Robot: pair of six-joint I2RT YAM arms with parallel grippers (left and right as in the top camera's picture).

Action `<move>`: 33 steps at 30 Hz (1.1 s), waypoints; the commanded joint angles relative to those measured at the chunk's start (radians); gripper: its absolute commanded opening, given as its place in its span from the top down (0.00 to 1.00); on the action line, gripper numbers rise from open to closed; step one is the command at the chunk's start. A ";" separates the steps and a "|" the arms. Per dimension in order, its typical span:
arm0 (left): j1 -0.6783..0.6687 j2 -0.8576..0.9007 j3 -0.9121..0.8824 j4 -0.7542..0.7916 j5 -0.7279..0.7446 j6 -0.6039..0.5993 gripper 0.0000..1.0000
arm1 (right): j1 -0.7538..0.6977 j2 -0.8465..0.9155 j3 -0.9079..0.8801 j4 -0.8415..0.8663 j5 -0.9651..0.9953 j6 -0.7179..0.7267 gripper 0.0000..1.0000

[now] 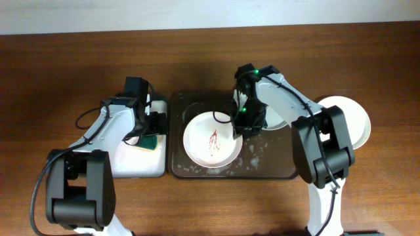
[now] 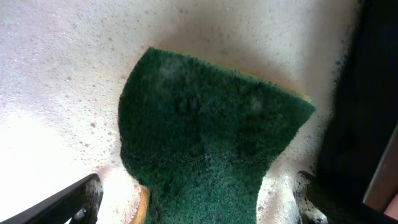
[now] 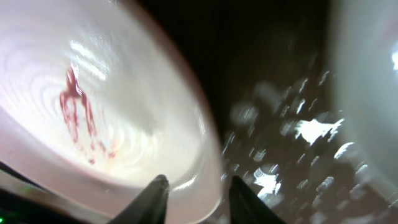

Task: Clean dirty plates on tray and stack at the side
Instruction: 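Drag the pinkish plate to the tray centre with the right gripper, then dip the sponge in the soapy foam with the left gripper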

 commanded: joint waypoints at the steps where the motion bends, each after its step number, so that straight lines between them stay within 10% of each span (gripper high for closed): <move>1: 0.003 -0.027 0.013 -0.001 0.000 0.002 0.03 | 0.021 -0.037 -0.001 0.043 0.019 0.020 0.63; 6: 0.003 -0.027 0.013 -0.001 0.000 0.002 0.03 | 0.023 -0.033 -0.002 0.196 0.193 0.021 0.74; 8: 0.003 -0.027 0.013 -0.001 0.000 0.002 0.03 | 0.023 -0.032 -0.023 0.195 0.193 0.021 0.96; 13: 0.003 -0.027 0.013 -0.001 0.000 0.002 0.11 | 0.023 -0.032 -0.097 0.199 0.093 0.021 0.96; 19: 0.003 -0.027 -0.003 -0.010 -0.002 0.002 0.92 | 0.023 -0.032 -0.097 0.199 0.091 0.021 0.96; 33: 0.003 -0.215 -0.011 0.045 -0.004 0.002 1.00 | 0.023 -0.032 -0.097 0.199 0.092 0.021 0.96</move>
